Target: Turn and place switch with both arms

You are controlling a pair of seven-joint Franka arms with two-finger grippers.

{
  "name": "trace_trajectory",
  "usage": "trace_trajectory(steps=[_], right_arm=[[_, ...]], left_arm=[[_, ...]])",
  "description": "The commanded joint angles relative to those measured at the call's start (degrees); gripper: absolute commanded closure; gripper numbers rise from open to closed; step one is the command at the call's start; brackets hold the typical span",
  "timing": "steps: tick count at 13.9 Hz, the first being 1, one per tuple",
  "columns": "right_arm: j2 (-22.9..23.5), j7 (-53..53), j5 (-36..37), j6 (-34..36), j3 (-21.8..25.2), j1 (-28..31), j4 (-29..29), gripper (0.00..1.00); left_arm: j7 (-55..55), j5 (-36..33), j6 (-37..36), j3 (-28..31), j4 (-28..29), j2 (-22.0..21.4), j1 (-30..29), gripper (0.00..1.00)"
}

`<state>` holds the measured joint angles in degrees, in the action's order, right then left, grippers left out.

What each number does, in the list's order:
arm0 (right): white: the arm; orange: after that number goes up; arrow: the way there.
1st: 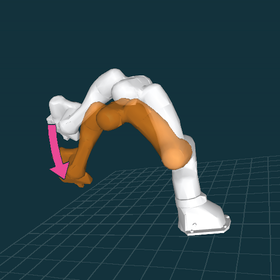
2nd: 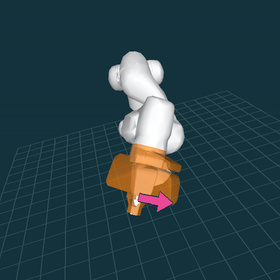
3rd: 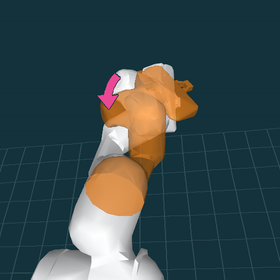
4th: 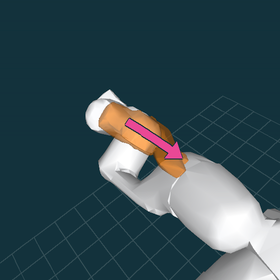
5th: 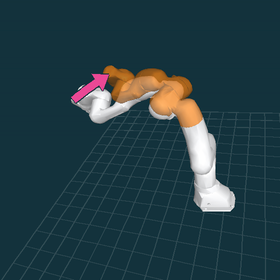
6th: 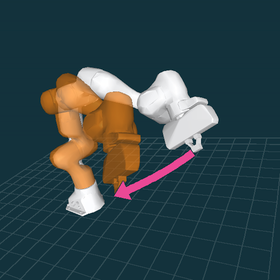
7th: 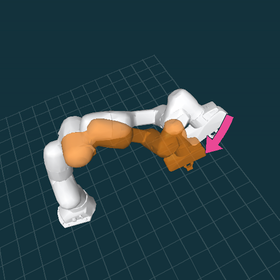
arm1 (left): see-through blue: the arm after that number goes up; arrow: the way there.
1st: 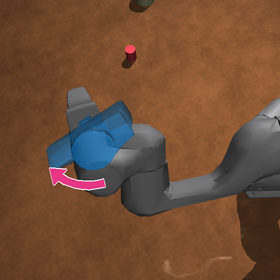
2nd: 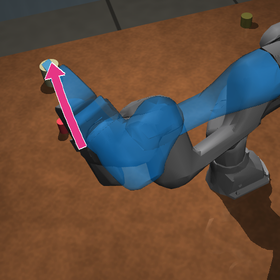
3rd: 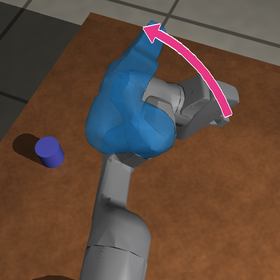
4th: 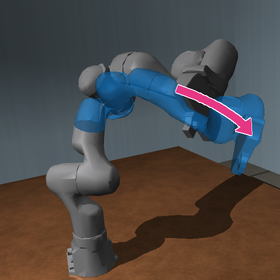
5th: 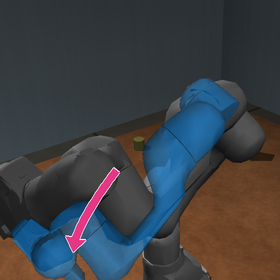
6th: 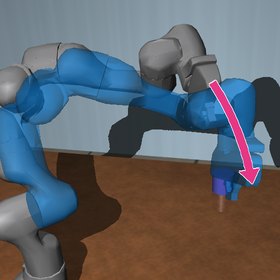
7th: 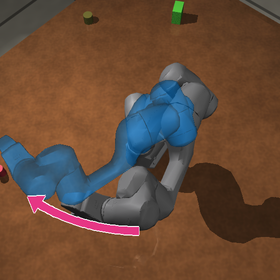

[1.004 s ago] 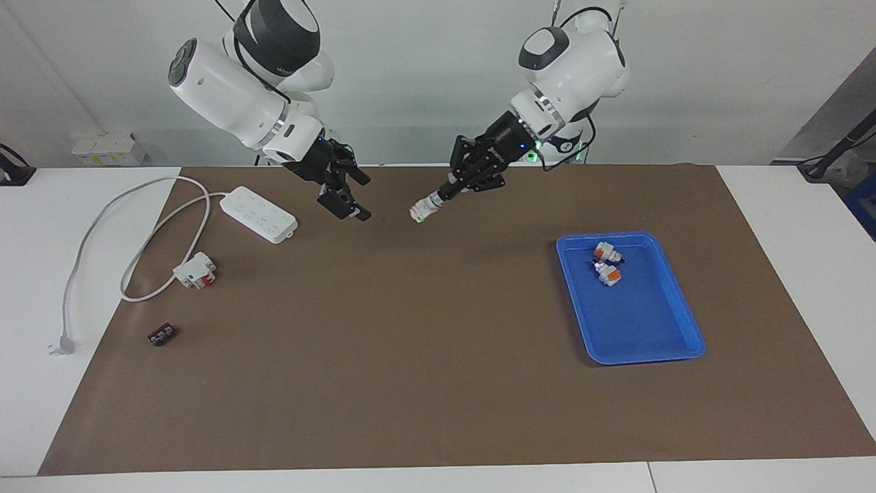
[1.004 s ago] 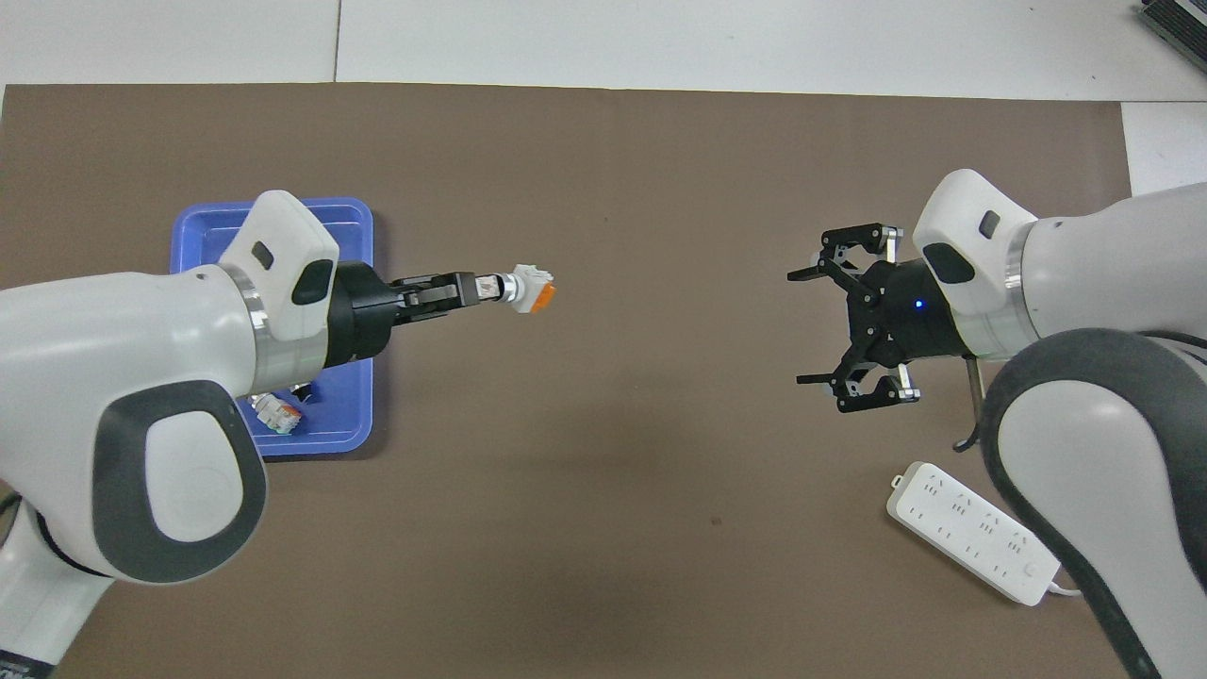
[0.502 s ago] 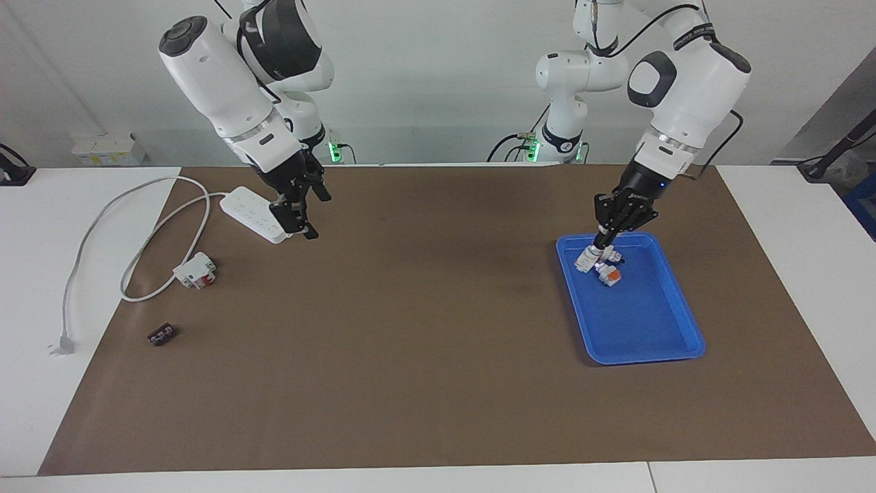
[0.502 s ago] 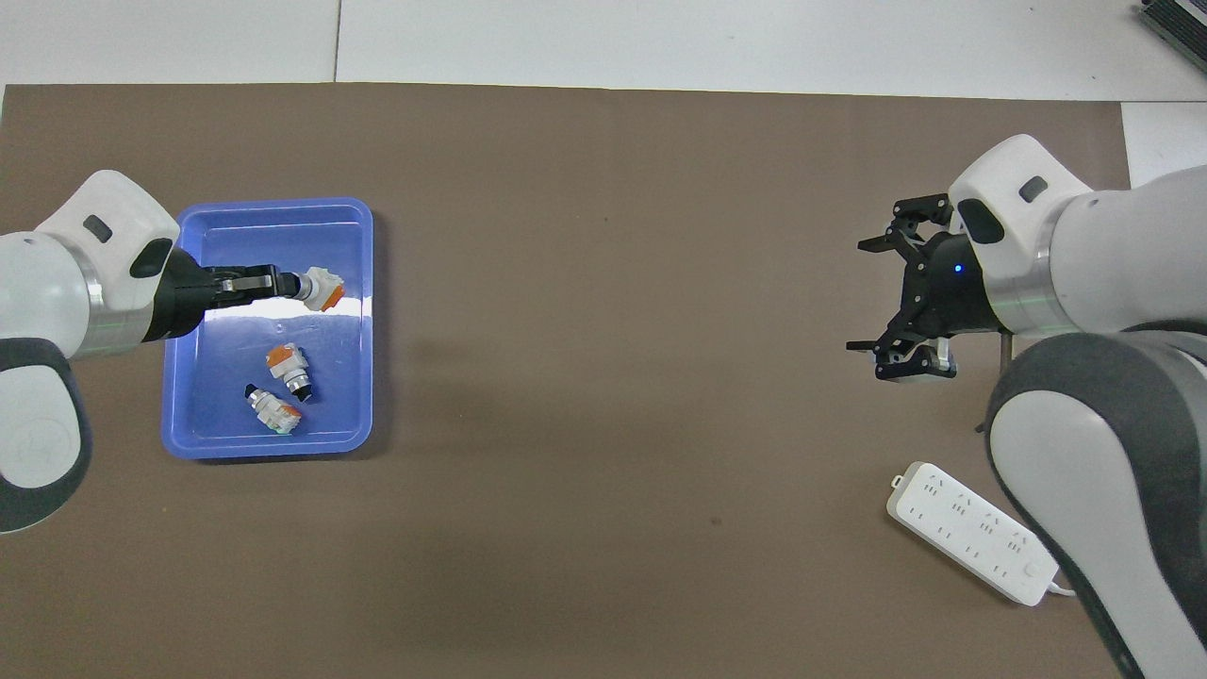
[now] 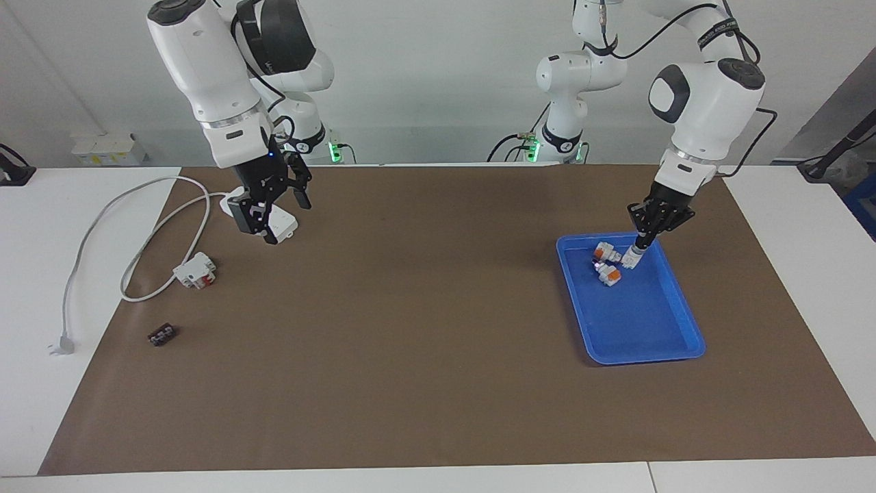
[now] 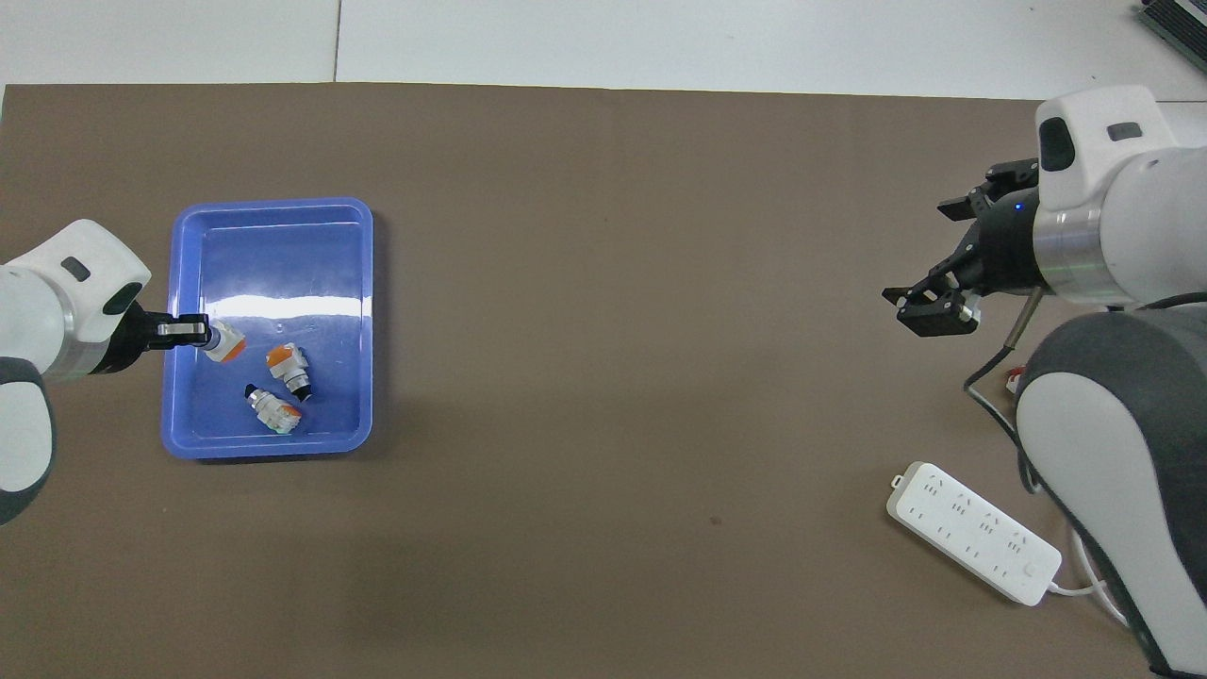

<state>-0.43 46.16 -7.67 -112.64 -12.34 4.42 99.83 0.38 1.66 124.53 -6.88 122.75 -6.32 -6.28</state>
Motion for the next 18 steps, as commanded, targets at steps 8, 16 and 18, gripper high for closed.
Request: trace_trajectory(steps=[8, 16, 18], right_arm=[[-0.45, -27.93, 4.49, 0.75, 7.05, -0.2, -1.92, 0.0], [-2.3, -46.06, 8.99, 15.24, 16.03, -8.64, -5.69, 0.0], [-2.03, -47.29, 8.9, 18.23, 15.94, -8.64, -7.7, 0.0]], left_arm=[[0.06, -1.48, -23.09, -0.95, -24.38, 6.32, 0.56, 0.14], [-0.47, -1.31, -31.55, -1.3, -29.32, 4.56, 2.5, 0.0], [-0.47, -1.92, -31.63, -1.12, -29.5, 4.65, 2.5, 0.0]])
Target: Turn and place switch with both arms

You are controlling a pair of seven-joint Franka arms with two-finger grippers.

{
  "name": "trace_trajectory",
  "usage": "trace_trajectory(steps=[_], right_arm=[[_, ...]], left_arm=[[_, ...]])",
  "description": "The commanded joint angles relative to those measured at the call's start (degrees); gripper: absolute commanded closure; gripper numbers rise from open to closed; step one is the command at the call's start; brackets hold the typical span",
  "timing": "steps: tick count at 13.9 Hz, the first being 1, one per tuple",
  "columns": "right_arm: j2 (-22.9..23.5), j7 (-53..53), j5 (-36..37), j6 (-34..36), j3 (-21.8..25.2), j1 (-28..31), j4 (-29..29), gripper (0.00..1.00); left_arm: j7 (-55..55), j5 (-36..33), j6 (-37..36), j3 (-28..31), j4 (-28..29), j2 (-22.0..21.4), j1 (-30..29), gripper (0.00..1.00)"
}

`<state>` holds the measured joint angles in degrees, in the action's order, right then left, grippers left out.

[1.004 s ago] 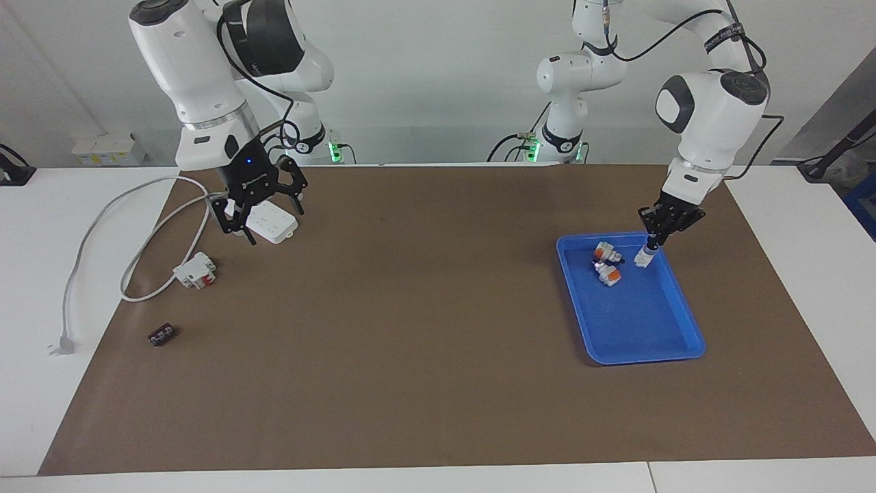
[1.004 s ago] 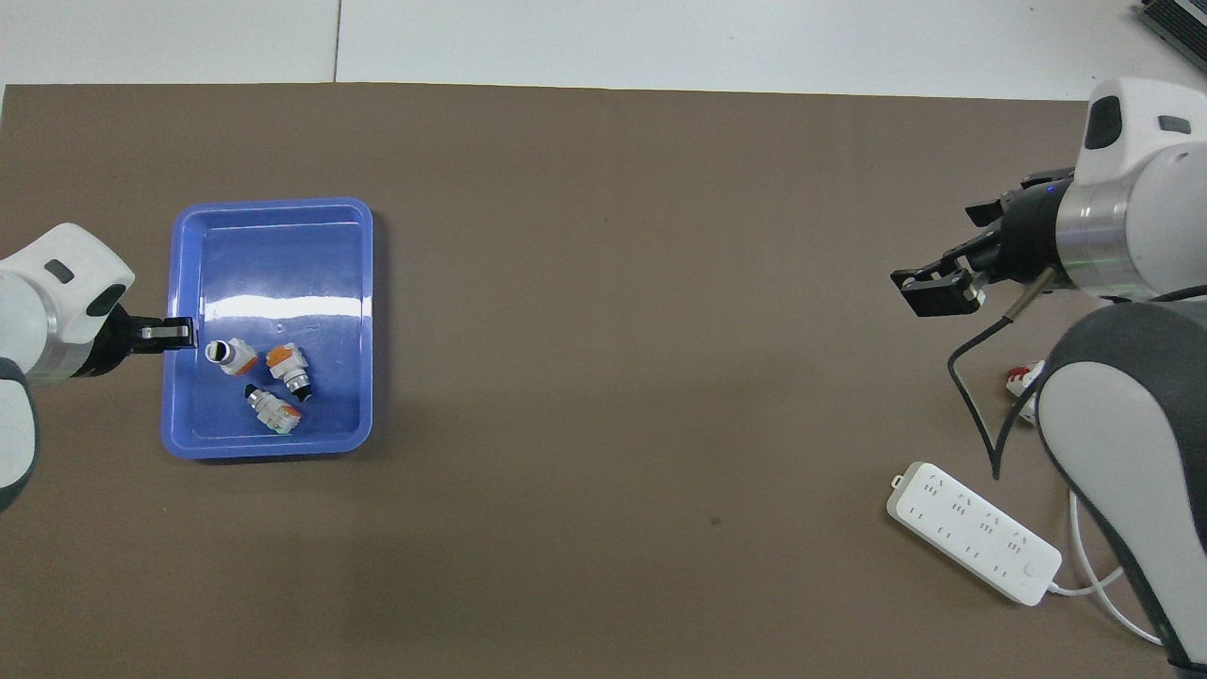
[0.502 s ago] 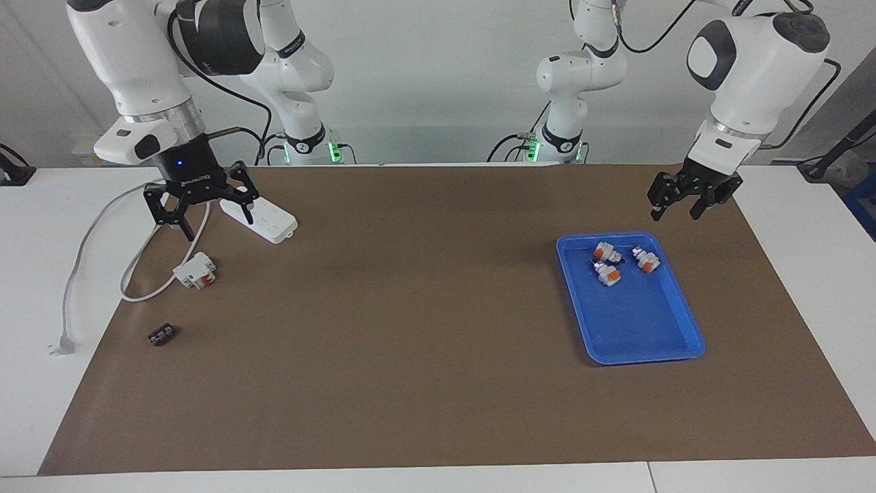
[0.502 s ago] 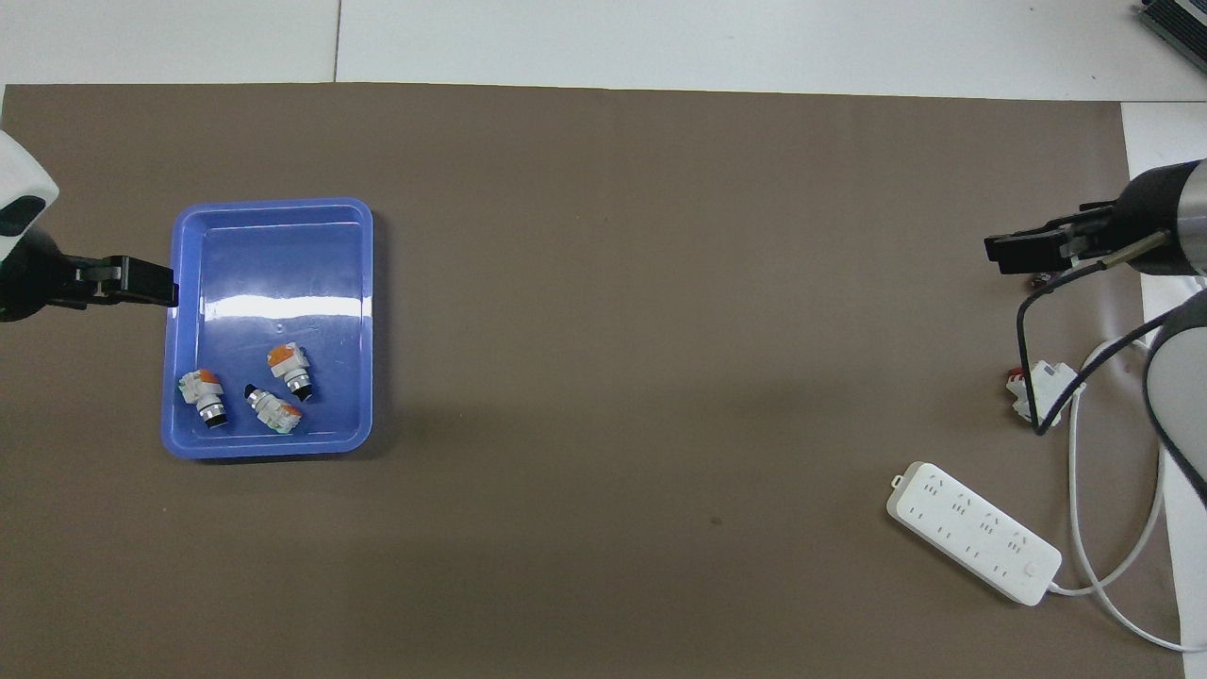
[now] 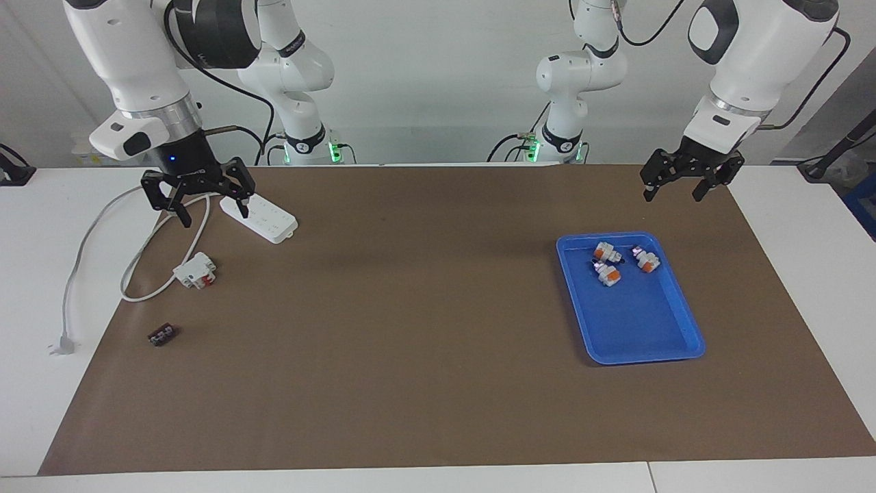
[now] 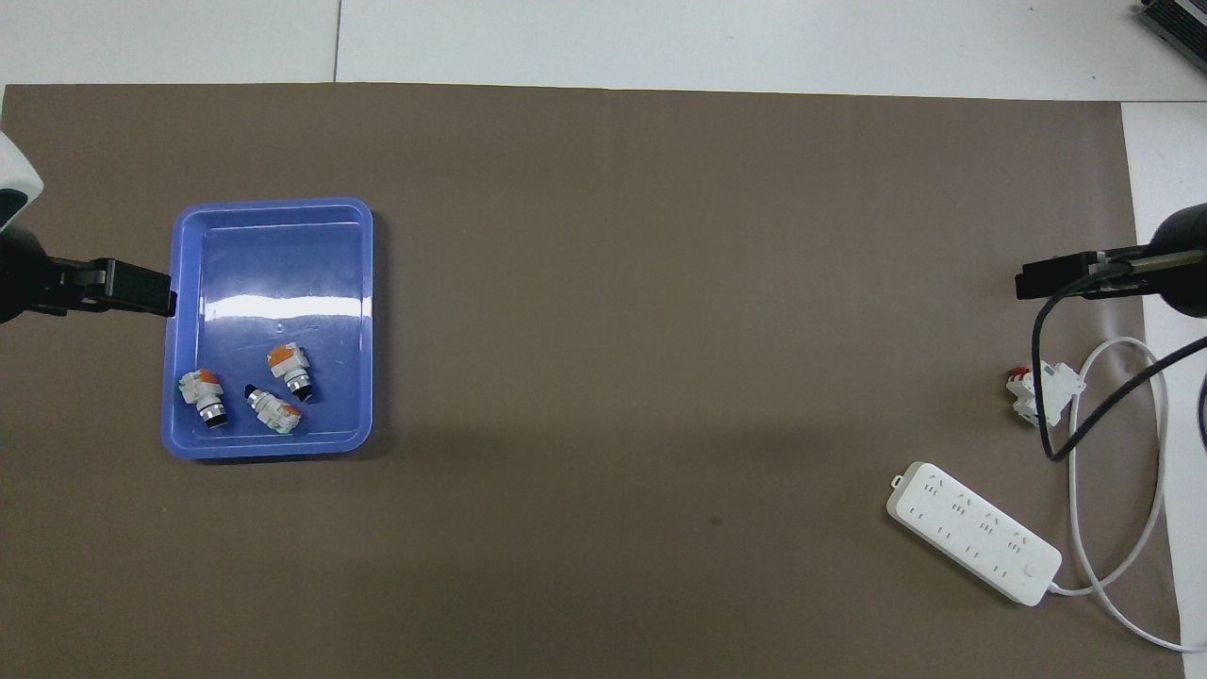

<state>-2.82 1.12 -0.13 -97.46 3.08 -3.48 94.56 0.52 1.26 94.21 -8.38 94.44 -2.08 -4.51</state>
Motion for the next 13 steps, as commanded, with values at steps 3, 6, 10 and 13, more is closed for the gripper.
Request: trace_trajectory(steps=[3, 6, 10, 13], right_arm=[[1.59, -3.57, 1.45, 8.32, 0.44, -0.74, -6.75, 0.0], [1.33, -6.03, 1.27, 9.13, -0.26, -0.29, -6.76, 0.0], [1.24, -7.79, 1.45, 9.12, -0.18, -2.31, -5.44, 0.0], [0.89, -7.89, 1.45, 8.78, -0.18, -1.79, -4.47, 0.0]], left_arm=[[-0.61, -1.52, -0.69, 0.3, -1.28, 0.41, 0.74, 0.0], [-0.61, -1.61, -0.78, 0.21, -1.02, 0.33, 0.82, 0.0], [-0.52, -1.61, -0.69, 0.12, -1.02, 0.33, 0.91, 0.0], [-0.52, -1.52, -0.08, 0.03, -1.1, 0.41, 0.91, 0.0]])
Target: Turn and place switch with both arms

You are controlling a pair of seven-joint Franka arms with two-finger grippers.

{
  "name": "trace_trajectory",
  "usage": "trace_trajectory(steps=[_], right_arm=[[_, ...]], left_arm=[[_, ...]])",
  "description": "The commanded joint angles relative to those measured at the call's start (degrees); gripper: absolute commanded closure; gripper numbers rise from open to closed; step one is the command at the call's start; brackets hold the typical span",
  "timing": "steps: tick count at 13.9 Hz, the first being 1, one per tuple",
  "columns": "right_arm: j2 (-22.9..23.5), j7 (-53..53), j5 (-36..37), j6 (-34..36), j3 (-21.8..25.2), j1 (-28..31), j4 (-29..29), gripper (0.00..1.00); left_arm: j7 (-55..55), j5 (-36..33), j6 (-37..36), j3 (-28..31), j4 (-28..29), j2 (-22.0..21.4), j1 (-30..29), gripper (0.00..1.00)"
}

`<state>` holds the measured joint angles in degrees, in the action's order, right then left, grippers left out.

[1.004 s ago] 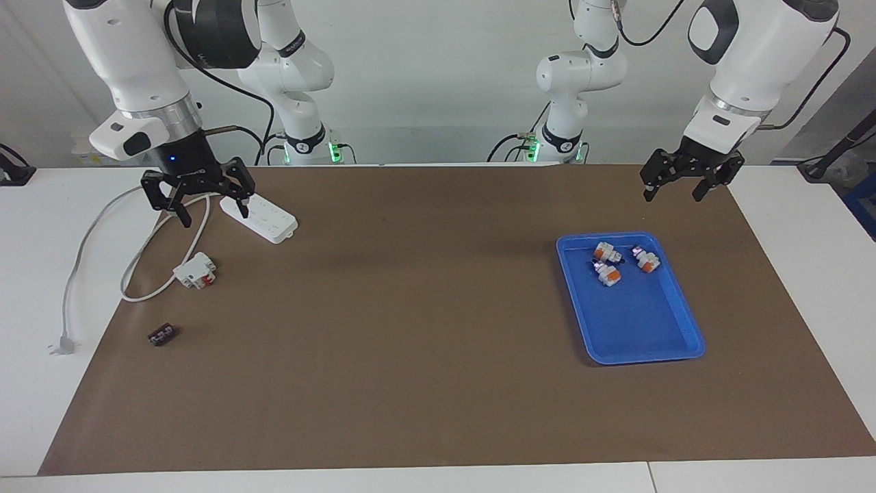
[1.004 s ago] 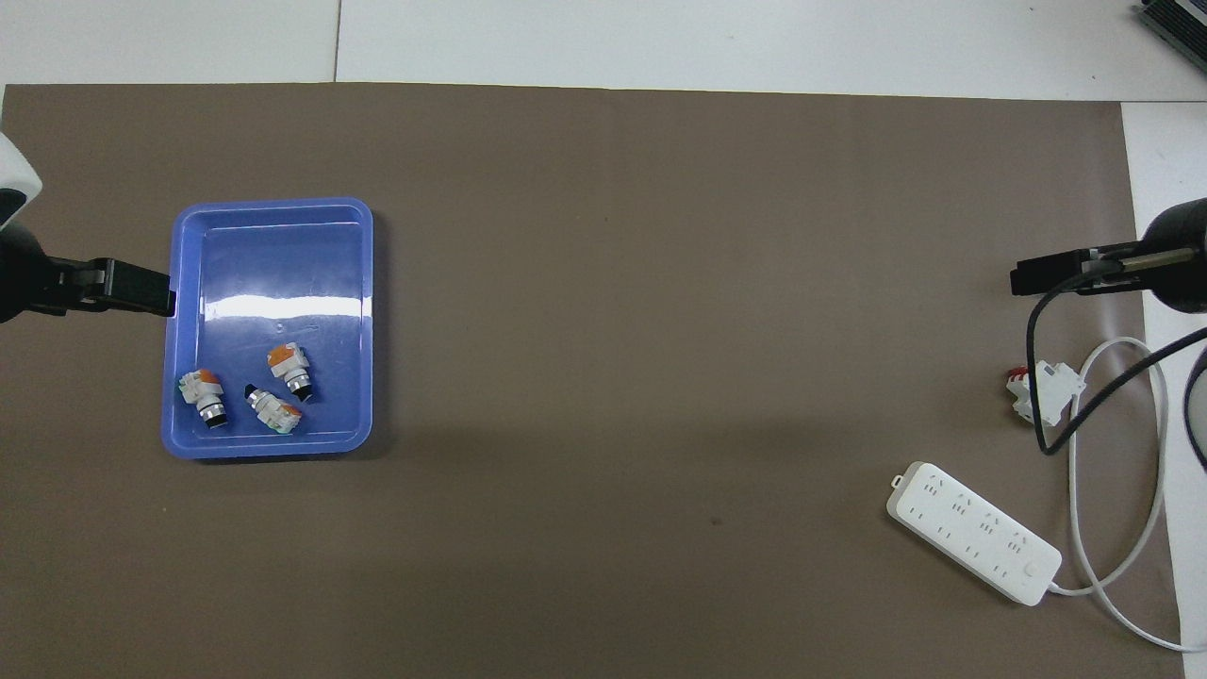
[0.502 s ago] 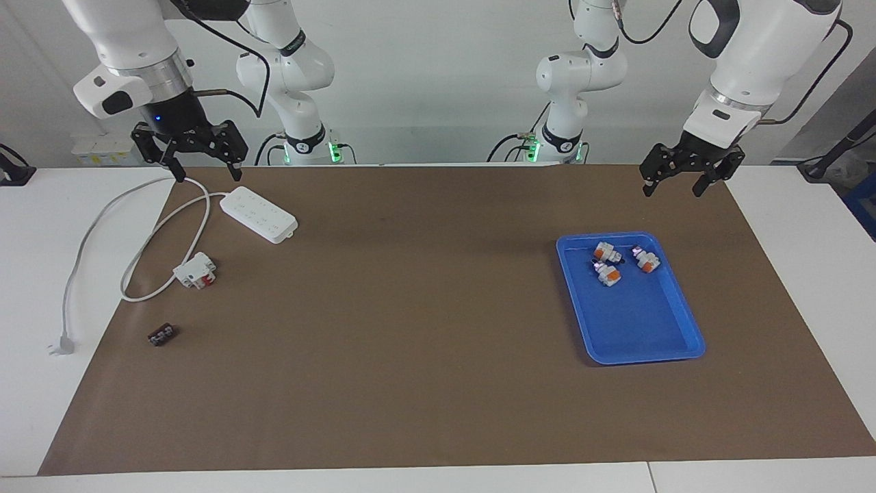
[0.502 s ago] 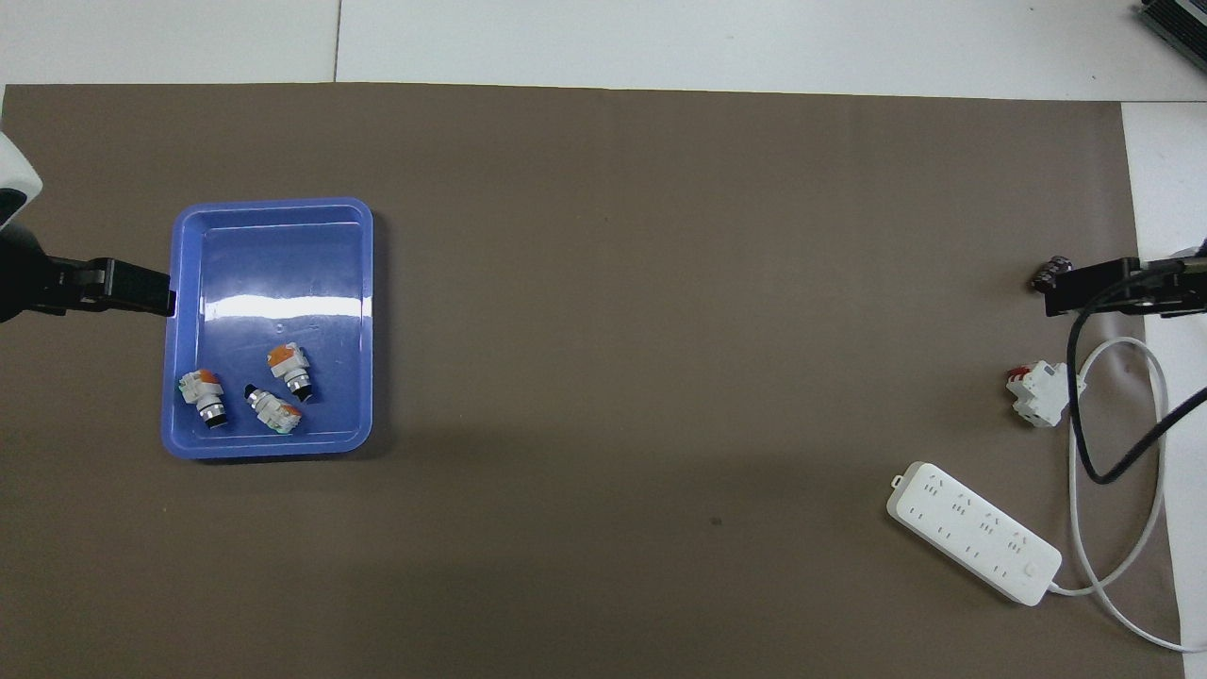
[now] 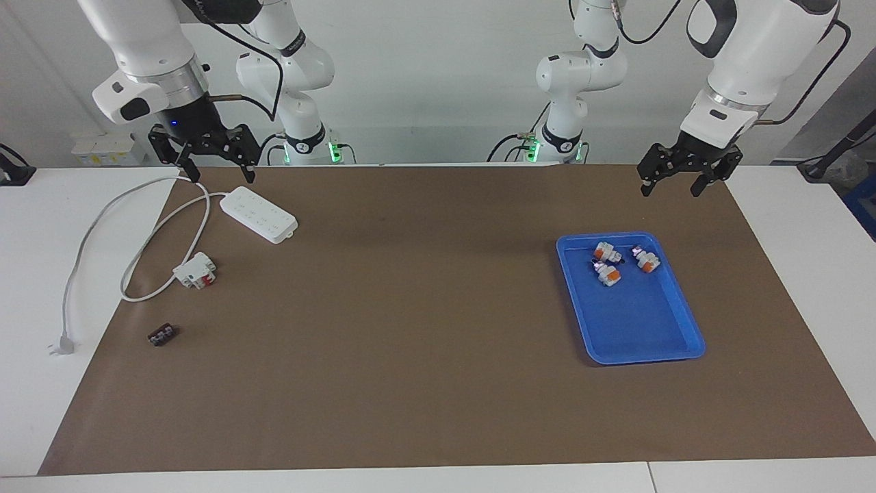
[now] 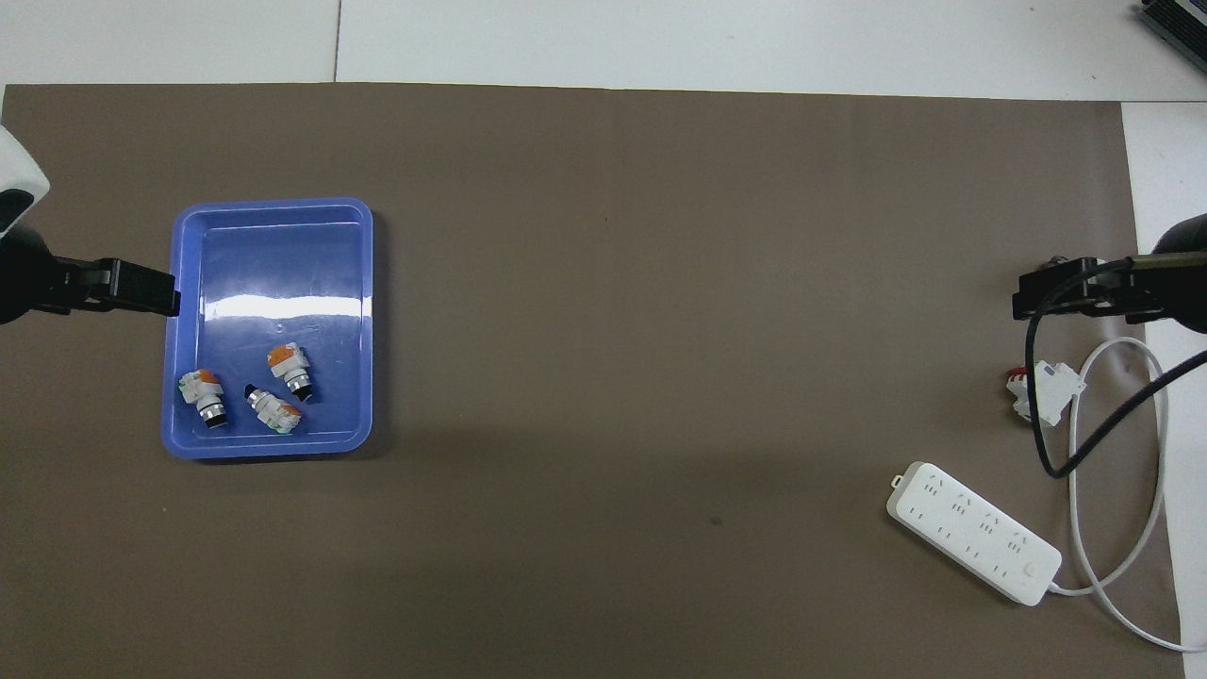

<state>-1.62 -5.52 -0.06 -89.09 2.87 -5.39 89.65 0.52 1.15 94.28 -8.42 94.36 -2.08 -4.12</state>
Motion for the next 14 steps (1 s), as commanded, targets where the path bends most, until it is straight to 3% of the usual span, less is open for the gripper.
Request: trace_trajectory(steps=[1, 9, 10, 12, 14], right_arm=[[-0.23, -1.24, 1.38, -0.02, 0.03, 0.12, 0.44, 0.0], [-0.23, -1.16, 0.85, 0.59, 0.39, 0.56, 0.7, 0.0], [-0.23, -1.24, 0.76, 0.59, 0.39, 0.56, 0.88, 0.0], [-0.58, -0.98, 0.59, 0.59, 0.39, 0.56, 1.49, 0.0], [-0.58, -0.8, 0.5, 0.59, 0.39, 0.56, 1.58, 0.0]], left_arm=[[-0.52, -1.41, 0.03, 0.07, -0.93, 0.41, 0.51, 0.0], [-0.52, -1.32, -0.14, 1.12, -0.23, 0.06, 2.53, 0.01], [-0.52, -1.32, -0.23, 3.48, -0.23, 0.06, 4.62, 0.01], [-0.52, -1.32, -0.58, 13.55, -0.23, 0.06, 14.62, 0.01], [-0.43, -1.32, -0.5, 15.45, -0.23, -0.37, 16.07, 0.01]])
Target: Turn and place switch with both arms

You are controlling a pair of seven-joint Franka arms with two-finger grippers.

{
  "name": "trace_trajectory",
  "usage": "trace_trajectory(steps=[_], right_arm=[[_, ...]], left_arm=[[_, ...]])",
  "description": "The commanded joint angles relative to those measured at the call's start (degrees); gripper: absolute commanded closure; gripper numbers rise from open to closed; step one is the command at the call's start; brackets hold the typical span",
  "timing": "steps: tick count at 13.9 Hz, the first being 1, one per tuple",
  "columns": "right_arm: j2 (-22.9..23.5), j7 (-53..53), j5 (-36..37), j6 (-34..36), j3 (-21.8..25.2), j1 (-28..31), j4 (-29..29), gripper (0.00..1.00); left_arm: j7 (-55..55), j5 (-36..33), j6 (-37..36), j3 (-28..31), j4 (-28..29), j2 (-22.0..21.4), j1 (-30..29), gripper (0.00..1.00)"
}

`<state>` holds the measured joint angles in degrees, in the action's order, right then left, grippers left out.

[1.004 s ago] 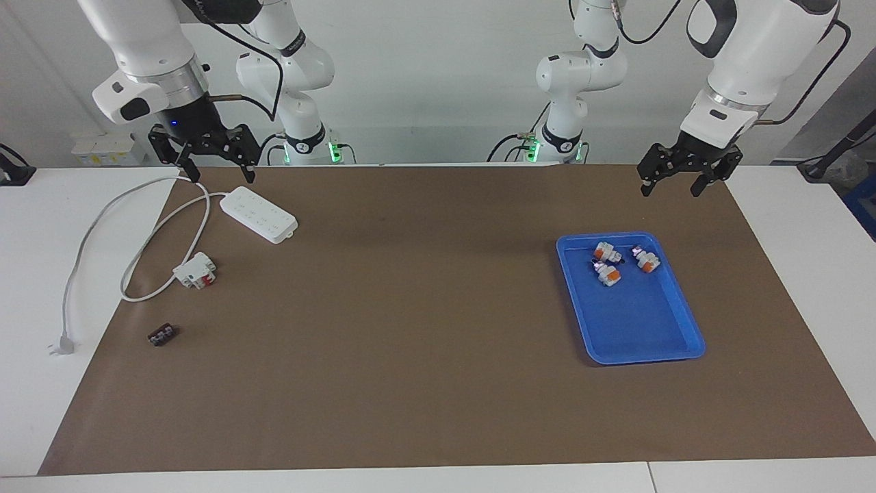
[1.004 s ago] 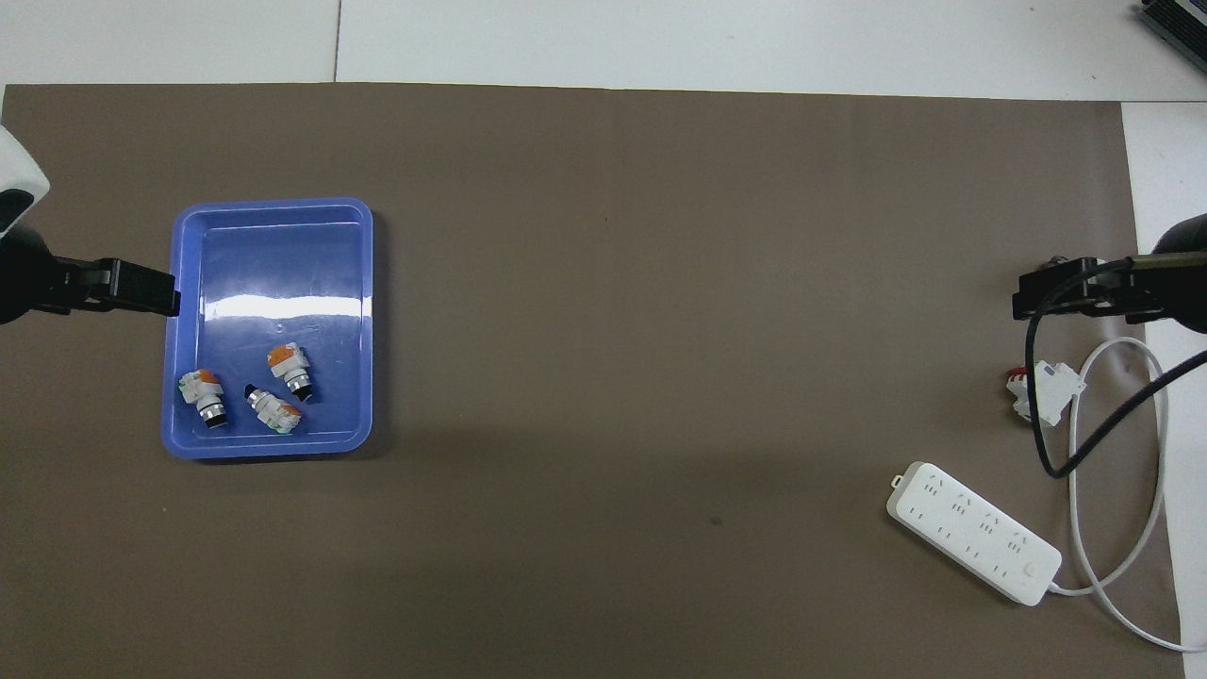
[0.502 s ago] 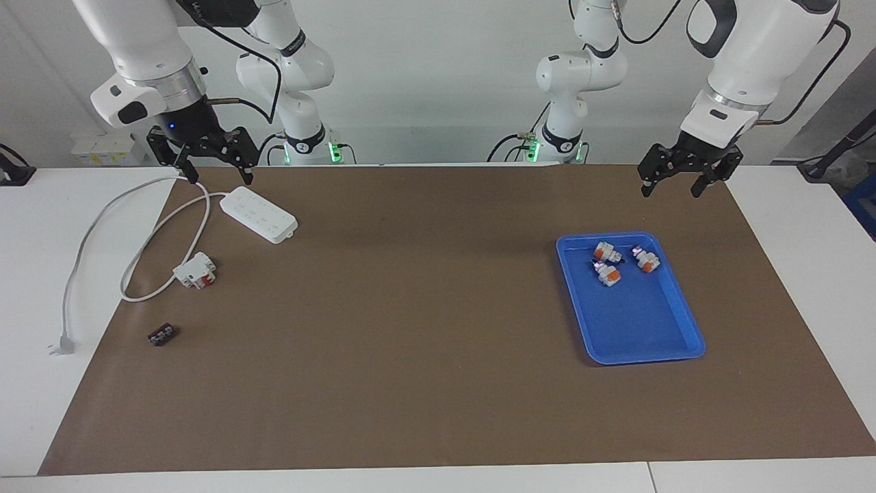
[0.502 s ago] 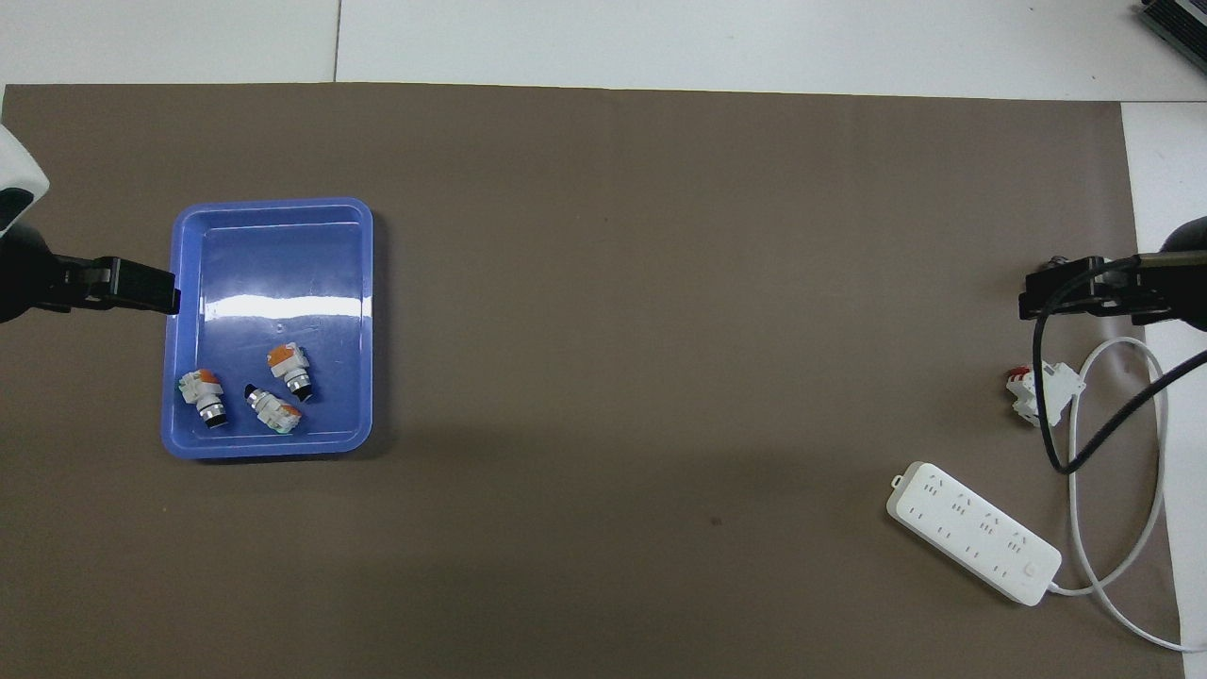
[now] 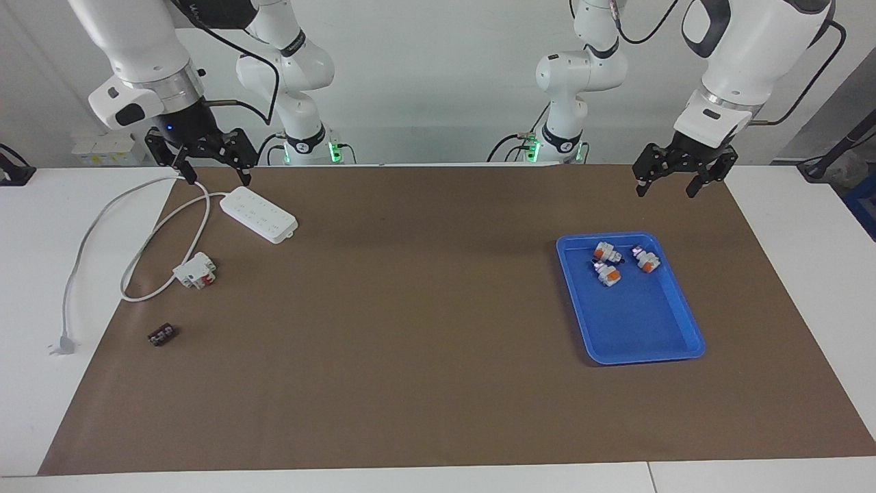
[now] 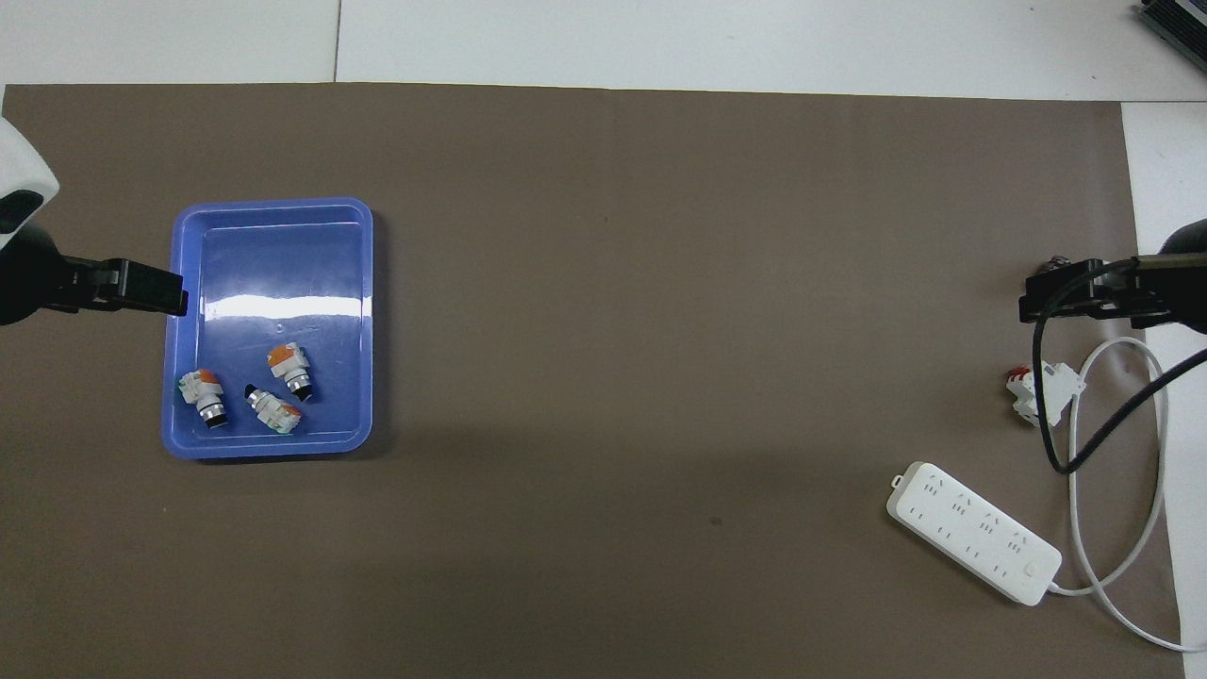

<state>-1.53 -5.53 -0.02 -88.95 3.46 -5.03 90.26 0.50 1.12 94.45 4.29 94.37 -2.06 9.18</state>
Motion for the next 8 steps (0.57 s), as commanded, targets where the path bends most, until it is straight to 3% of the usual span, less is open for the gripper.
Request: trace_trajectory(steps=[1, 8], right_arm=[[-0.67, -0.71, 0.46, 0.44, -0.21, 0.11, 0.97, 0.0], [-0.76, -0.44, 0.37, 0.18, -0.29, 0.02, 0.97, 0.0]], left_arm=[[-0.41, -1.3, -0.5, 2.74, -0.15, -0.4, 2.77, 0.01], [-0.41, -1.38, -0.93, 2.92, 1.69, -1.28, 2.86, 0.01]])
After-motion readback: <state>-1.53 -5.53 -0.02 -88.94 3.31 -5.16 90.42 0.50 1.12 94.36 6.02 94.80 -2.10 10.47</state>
